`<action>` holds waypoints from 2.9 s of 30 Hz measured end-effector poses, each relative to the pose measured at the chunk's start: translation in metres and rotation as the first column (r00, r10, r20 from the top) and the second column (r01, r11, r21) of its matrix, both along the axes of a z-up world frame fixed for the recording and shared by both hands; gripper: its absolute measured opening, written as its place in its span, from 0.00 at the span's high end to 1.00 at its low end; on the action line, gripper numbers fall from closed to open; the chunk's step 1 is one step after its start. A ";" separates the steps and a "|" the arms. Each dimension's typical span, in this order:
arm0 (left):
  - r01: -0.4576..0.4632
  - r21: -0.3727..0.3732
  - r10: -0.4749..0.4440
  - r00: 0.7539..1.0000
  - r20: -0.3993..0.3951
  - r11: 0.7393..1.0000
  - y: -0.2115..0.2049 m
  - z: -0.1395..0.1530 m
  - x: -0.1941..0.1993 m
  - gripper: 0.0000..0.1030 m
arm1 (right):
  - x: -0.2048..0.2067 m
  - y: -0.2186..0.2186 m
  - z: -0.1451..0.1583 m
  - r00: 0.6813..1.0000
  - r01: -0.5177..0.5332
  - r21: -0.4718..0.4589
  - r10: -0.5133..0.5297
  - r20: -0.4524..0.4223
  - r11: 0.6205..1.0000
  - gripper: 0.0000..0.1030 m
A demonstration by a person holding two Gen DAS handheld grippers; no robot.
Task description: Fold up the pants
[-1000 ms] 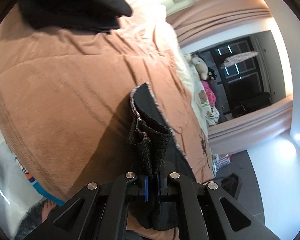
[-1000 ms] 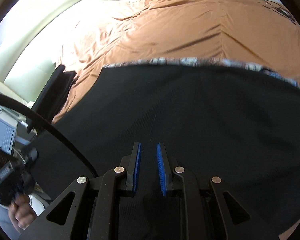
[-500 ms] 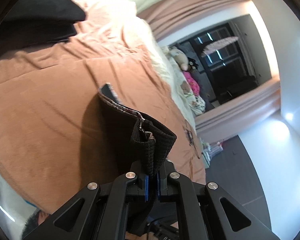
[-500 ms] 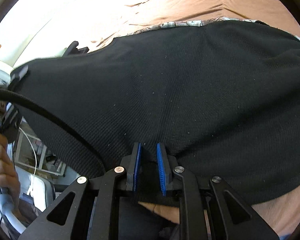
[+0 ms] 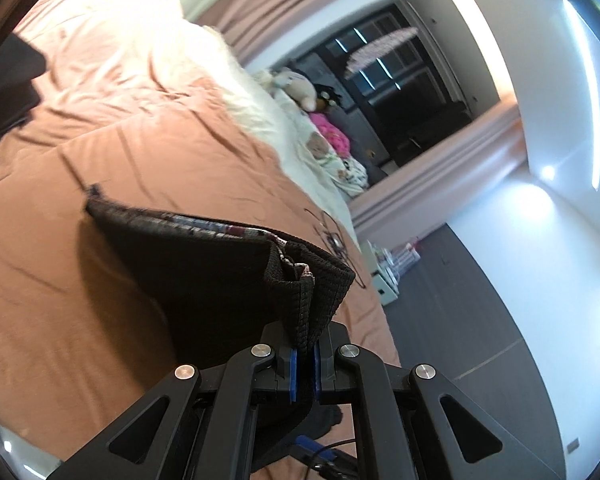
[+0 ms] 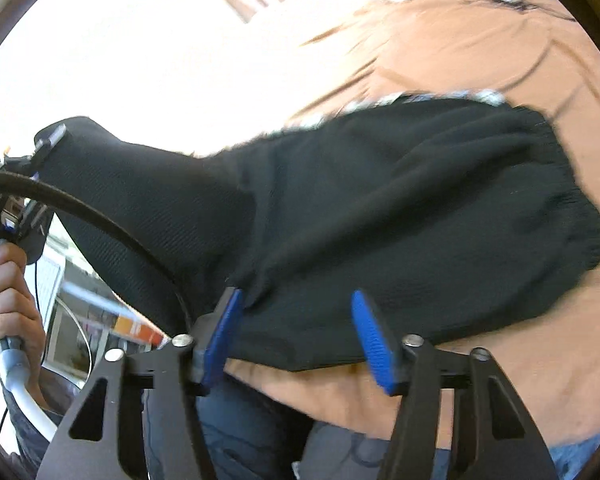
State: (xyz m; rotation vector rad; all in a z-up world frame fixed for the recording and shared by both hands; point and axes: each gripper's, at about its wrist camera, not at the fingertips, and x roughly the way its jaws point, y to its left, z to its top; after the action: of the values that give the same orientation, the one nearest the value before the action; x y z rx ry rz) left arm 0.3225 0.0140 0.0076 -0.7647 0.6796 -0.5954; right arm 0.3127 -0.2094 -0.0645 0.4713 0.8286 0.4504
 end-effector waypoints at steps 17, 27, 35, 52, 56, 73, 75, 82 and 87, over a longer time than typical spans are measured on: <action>0.250 0.087 -0.250 0.968 -0.012 0.964 -0.137 0.007 0.015 0.95 | -0.056 -0.111 -0.020 0.975 0.221 0.084 -0.222 -0.004 0.972 0.41; 0.389 0.130 -0.377 0.920 -0.111 0.912 -0.212 -0.031 -0.003 0.95 | -0.091 -0.147 -0.035 0.957 0.291 0.106 -0.288 -0.043 0.951 0.41; 0.493 0.146 -0.463 0.864 -0.200 0.858 -0.264 -0.067 -0.025 0.95 | -0.108 -0.165 -0.046 0.948 0.316 0.101 -0.310 -0.072 0.943 0.41; 0.403 0.219 -0.358 0.908 -0.216 0.889 -0.208 -0.063 -0.024 0.32 | -0.120 -0.153 -0.033 0.962 0.270 0.092 -0.266 -0.056 0.958 0.41; 0.330 0.226 -0.280 0.933 -0.225 0.916 -0.170 -0.068 -0.014 0.32 | -0.119 -0.144 -0.030 0.969 0.248 0.083 -0.246 -0.038 0.965 0.40; 0.188 0.241 -0.099 0.935 -0.341 0.952 -0.083 -0.133 0.015 0.32 | -0.095 -0.104 -0.042 0.969 0.233 -0.015 -0.234 -0.076 0.972 0.27; 0.192 0.244 -0.097 0.930 -0.353 0.951 -0.082 -0.140 0.016 0.32 | -0.094 -0.103 -0.043 0.968 0.237 -0.018 -0.237 -0.077 0.971 0.27; 0.197 0.242 -0.087 0.913 -0.399 0.950 -0.079 -0.167 0.025 0.32 | -0.089 -0.099 -0.047 0.969 0.232 -0.027 -0.234 -0.082 0.972 0.27; 0.189 0.231 -0.090 0.920 -0.383 0.954 -0.082 -0.171 0.033 0.32 | -0.086 -0.098 -0.049 0.969 0.234 -0.021 -0.235 -0.082 0.972 0.27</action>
State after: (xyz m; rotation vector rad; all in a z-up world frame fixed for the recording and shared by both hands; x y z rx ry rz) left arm 0.3559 -0.0684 -0.1638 -0.5831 1.1470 -0.4811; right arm 0.2269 -0.3078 -0.1132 0.5732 0.8443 0.2082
